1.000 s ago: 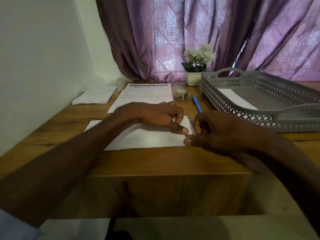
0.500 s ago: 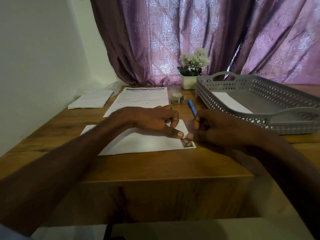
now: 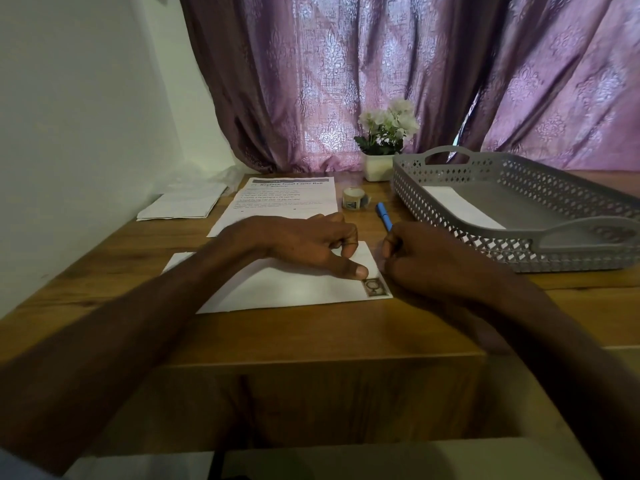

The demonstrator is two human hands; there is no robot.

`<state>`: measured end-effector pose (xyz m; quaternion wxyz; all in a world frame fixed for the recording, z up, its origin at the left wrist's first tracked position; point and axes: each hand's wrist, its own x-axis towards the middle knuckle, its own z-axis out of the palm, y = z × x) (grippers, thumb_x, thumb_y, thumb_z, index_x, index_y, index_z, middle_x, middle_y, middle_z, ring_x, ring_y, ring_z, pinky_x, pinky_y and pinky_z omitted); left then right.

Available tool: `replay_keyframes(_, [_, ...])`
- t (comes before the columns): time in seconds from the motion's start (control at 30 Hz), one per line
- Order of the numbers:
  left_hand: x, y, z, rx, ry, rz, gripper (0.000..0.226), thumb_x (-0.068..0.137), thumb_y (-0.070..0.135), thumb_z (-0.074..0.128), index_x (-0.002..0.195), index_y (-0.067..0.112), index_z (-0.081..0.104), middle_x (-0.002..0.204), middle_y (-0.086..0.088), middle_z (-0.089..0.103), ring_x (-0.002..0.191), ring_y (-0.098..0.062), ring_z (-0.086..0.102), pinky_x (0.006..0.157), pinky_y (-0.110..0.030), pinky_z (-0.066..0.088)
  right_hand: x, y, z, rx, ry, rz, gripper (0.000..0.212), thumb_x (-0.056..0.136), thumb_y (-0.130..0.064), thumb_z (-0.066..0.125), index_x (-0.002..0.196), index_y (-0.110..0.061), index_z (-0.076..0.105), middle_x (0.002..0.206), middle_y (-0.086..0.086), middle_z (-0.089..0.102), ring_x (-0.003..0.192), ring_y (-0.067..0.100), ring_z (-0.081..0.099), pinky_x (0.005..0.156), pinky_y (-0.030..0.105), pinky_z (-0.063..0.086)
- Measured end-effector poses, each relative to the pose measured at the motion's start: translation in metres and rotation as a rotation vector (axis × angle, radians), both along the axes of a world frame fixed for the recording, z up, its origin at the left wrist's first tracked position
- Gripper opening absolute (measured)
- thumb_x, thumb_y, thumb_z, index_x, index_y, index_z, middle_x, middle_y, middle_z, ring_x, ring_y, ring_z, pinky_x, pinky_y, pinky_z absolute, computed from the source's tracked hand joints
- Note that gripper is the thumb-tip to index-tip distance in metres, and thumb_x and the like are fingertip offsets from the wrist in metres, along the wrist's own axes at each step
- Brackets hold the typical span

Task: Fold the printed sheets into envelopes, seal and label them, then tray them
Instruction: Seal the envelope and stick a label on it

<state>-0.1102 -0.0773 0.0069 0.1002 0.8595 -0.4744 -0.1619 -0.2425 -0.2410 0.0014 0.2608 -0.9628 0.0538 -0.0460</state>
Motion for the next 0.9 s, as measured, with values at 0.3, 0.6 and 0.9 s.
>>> replay_keyframes(0.3, [-0.001, 0.000, 0.000, -0.007, 0.004, 0.001, 0.030, 0.095, 0.055, 0.062, 0.097, 0.027, 0.051, 0.095, 0.006, 0.044, 0.087, -0.009, 0.039, 0.075, -0.031, 0.034, 0.004, 0.000, -0.002, -0.021, -0.001, -0.024, 0.019, 0.093, -0.034, 0.072, 0.087, -0.025, 0.056, 0.089, -0.004, 0.062, 0.079, 0.007, 0.057, 0.056, 0.023, 0.037])
replay_keyframes(0.6, [-0.004, -0.002, 0.002, -0.010, -0.024, 0.010, 0.026, 0.102, 0.053, 0.052, 0.089, 0.031, 0.048, 0.097, 0.006, 0.044, 0.089, -0.009, 0.041, 0.079, -0.030, 0.035, -0.006, -0.005, -0.004, 0.064, -0.076, 0.023, 0.023, 0.093, -0.039, 0.071, 0.082, -0.023, 0.058, 0.076, -0.008, 0.063, 0.067, 0.002, 0.058, 0.054, 0.017, 0.036])
replay_keyframes(0.9, [-0.005, -0.005, -0.001, -0.016, -0.048, 0.031, 0.031, 0.097, 0.056, 0.057, 0.090, 0.027, 0.049, 0.093, 0.005, 0.045, 0.085, -0.009, 0.040, 0.073, -0.029, 0.034, -0.006, -0.005, -0.009, -0.002, -0.070, 0.076, 0.039, 0.079, -0.051, 0.080, 0.081, -0.018, 0.060, 0.071, -0.007, 0.063, 0.061, 0.000, 0.057, 0.053, 0.018, 0.037])
